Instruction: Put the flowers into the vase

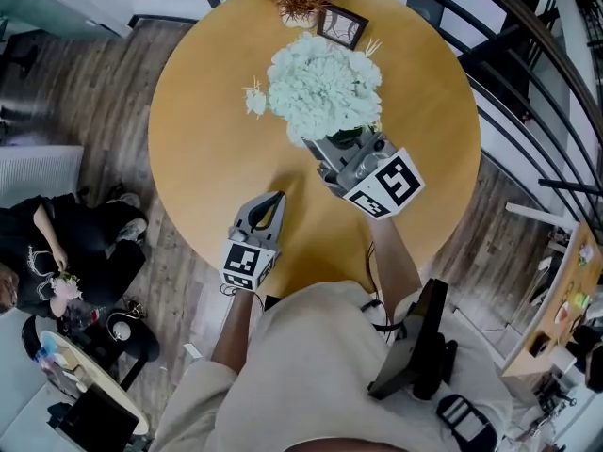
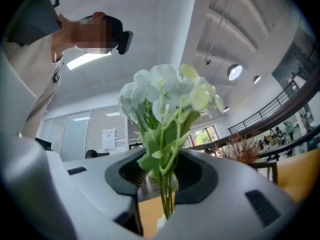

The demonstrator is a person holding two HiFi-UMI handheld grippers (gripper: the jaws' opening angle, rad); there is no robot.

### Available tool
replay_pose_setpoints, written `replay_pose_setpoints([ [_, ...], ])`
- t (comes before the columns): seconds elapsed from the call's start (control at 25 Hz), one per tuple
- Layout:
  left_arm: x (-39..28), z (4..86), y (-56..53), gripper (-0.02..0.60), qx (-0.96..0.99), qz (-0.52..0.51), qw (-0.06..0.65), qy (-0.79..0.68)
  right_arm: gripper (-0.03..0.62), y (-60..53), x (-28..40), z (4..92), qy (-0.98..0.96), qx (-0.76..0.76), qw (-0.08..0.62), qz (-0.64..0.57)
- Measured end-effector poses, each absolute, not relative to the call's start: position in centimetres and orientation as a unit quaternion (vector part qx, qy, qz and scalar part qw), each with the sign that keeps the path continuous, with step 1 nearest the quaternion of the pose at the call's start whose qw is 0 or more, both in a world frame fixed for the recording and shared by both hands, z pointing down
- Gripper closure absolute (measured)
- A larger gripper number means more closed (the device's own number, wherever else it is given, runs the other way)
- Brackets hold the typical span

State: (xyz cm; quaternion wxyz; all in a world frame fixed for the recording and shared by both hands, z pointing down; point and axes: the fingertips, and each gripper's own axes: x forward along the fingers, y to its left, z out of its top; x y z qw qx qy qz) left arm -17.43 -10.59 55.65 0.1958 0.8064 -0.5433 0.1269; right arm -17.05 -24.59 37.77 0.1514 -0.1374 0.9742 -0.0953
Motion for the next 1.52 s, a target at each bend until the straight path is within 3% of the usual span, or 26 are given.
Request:
replay_pose_setpoints([
  [0.12, -17.7, 55.9, -10.4, 0.575, 0.806, 0.130, 0.200, -0.541, 0.427, -24.1, -17.6, 39.1, 0.977, -0.142, 0.128, -0.089],
  [0.24, -17.7, 55.8, -10.5, 0.575, 0.807, 0.131, 0.200, -0.540, 0.313, -23.8, -18.0, 40.7, 0.982, -0.151, 0.089, -0.074],
  [0.44, -17.5, 55.7, -10.4, 0.575, 0.808, 0.128, 0.201, -0.539, 0.260, -23.8, -17.5, 44.3, 0.981, -0.178, 0.036, -0.067],
  [1.12, -16.9, 55.0, -10.8, 0.575, 0.815, 0.122, 0.185, -0.535, 0.263, -21.9, -14.1, 52.9, 0.965, -0.220, -0.073, -0.119],
  [1.16, -16.7, 54.9, -10.8, 0.575, 0.816, 0.121, 0.183, -0.535, 0.281, -21.6, -13.6, 53.3, 0.963, -0.226, -0.079, -0.121],
  [1.28, -16.1, 54.4, -10.8, 0.575, 0.818, 0.121, 0.175, -0.534, 0.542, -20.8, -12.2, 54.6, 0.956, -0.245, -0.105, -0.121],
  [1.32, -15.9, 54.2, -10.8, 0.575, 0.819, 0.121, 0.173, -0.534, 0.585, -20.4, -11.9, 55.0, 0.955, -0.246, -0.113, -0.124],
  [1.52, -15.2, 53.5, -10.4, 0.575, 0.823, 0.116, 0.158, -0.534, 0.586, -17.1, -11.6, 56.3, 0.955, -0.222, -0.136, -0.141],
])
